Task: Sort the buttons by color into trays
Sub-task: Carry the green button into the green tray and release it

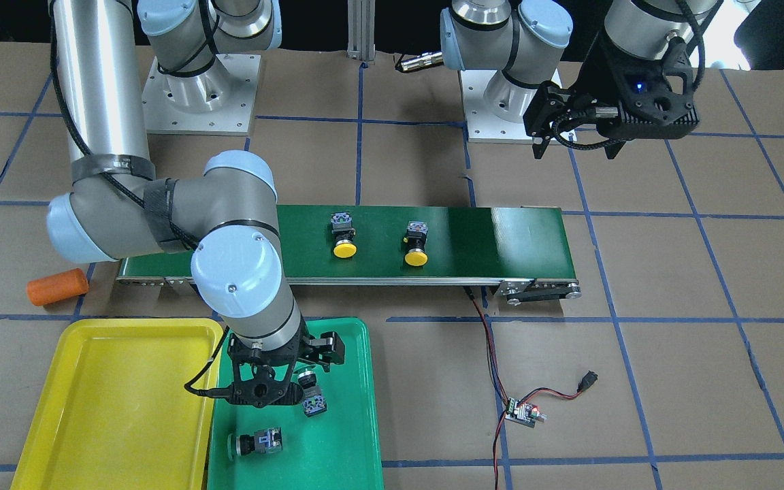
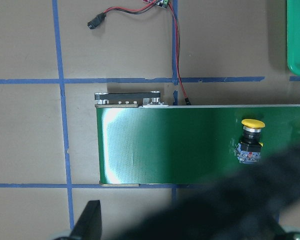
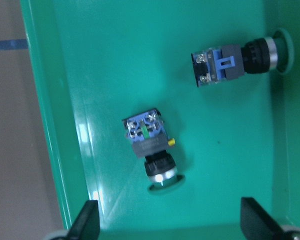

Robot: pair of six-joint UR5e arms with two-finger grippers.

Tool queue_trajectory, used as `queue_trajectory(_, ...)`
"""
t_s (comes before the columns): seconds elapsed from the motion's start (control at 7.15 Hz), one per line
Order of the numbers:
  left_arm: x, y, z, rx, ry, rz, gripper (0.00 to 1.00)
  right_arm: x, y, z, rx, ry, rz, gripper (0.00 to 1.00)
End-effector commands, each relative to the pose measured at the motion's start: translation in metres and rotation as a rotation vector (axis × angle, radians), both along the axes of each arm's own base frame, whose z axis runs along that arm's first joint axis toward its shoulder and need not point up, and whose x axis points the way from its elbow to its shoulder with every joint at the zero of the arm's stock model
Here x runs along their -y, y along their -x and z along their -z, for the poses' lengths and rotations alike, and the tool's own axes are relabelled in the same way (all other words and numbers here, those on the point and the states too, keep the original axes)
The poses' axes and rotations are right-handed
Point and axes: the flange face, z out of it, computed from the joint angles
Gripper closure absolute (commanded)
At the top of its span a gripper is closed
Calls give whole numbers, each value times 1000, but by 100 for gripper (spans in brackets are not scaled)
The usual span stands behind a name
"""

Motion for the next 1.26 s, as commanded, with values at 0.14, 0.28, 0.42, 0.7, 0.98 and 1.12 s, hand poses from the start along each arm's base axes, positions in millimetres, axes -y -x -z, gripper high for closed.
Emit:
queue_trajectory(0.14, 0, 0, 1, 1, -1, 7, 0, -74, 32, -117, -42, -104, 8, 0)
queue_trajectory(0.28, 0, 0, 2, 0, -5, 12, 0, -100, 39, -143, -43, -104, 14, 0)
queue_trajectory(0.42, 1, 0, 1, 1, -3, 9, 0, -122, 42, -142, -46, -116, 11, 0)
queue_trajectory(0.7, 3, 0, 1, 1, 5, 1, 0, -142, 39, -98, -43, -140, 1, 0)
queue_trajectory(0.98, 4, 0, 2, 1, 9, 1, 0, -151, 34, -78, -34, -152, 6, 0)
queue_trajectory(1.12, 4, 0, 0, 2, 12, 1, 0, -152, 31, -73, -35, -157, -8, 0)
